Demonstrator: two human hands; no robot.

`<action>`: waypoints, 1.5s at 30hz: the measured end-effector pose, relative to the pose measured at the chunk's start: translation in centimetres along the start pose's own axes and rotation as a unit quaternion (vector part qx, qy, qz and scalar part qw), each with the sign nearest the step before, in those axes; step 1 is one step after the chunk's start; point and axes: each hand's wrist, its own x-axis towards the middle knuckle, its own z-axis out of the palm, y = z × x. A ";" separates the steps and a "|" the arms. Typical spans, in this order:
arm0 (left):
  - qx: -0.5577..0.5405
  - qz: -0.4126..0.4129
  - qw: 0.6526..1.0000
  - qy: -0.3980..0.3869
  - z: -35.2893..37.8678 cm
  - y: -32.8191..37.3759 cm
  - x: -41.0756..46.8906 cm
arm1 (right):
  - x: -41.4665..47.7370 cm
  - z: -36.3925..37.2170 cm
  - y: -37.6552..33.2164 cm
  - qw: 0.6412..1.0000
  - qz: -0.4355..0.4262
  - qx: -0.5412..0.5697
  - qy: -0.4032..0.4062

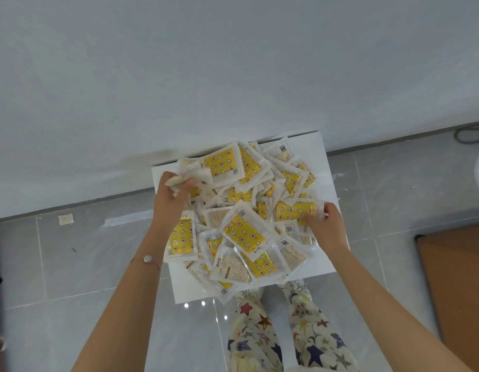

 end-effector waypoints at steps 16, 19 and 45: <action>-0.044 -0.216 0.975 0.030 -3.7 -7.1 -4.0 | -1.5 1.1 0.7 0.994 -0.047 -0.023 0.092; -0.031 -0.221 0.974 0.040 -3.0 -8.3 -6.2 | -2.2 0.6 1.0 0.993 -0.023 0.049 0.102; -0.294 -0.279 0.899 0.168 -4.0 -6.0 -15.2 | -4.1 -9.5 -3.8 0.989 -0.028 0.134 0.059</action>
